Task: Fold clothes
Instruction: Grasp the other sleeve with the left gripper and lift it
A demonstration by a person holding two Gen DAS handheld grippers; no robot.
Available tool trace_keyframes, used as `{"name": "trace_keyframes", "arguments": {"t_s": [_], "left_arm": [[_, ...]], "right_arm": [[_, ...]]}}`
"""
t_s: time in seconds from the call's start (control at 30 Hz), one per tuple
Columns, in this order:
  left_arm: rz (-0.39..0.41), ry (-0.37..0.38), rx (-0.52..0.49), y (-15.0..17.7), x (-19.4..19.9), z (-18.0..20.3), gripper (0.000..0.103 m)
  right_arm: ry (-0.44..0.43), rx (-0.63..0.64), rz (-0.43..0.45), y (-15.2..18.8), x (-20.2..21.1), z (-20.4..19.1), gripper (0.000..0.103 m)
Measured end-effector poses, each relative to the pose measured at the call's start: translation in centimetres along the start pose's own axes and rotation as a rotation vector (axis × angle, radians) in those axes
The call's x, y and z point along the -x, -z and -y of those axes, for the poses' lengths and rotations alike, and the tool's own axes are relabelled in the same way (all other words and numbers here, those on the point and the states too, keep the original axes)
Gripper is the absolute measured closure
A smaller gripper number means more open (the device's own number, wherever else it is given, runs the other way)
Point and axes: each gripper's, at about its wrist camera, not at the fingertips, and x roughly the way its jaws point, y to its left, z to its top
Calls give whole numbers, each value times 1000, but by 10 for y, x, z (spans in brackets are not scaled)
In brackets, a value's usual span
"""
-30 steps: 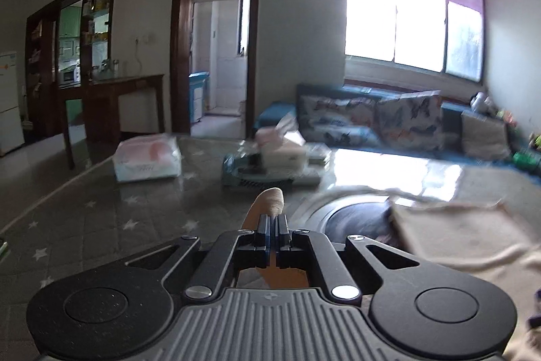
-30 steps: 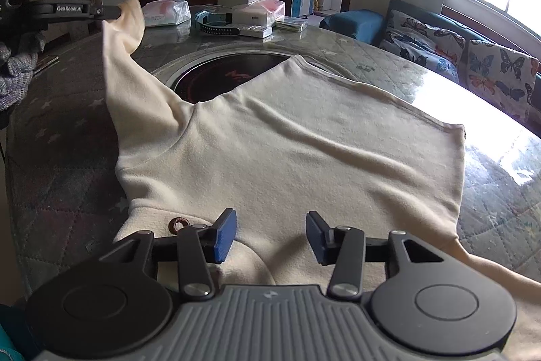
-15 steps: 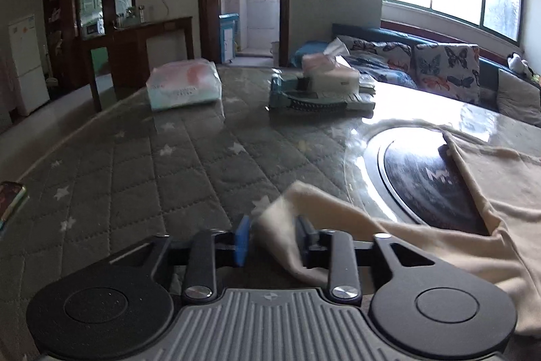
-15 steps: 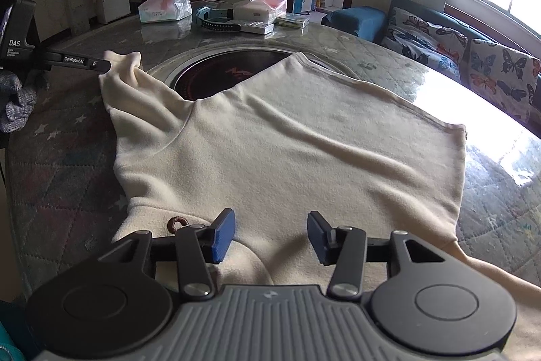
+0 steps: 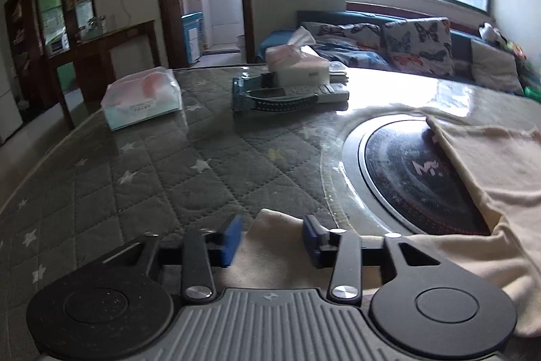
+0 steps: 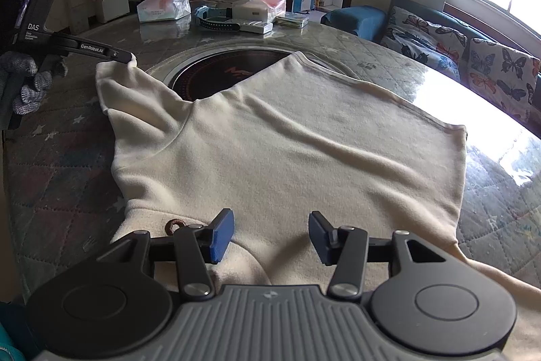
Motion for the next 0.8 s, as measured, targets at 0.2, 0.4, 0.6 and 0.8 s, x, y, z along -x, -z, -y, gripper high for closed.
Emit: {"name": "trace_keyframes", "arguments": {"t_s": [0.2,0.4,0.6,0.8], "left_arm": [[52,-31,-78,-3,-4,10,99],[45,-99,-122,-7,-17,18,99],[-40,-156,-80,-6,-28,10,93],[27,-5,-86,-6,10,40,93]], "right_arm": [[0,-11,-1,0,-1,1,51],[1,-14,-2,0,-2,2,50],[7,-4,-4,-1,-2,1,50],[11,-1,-3,-1,-2,1,50]]}}
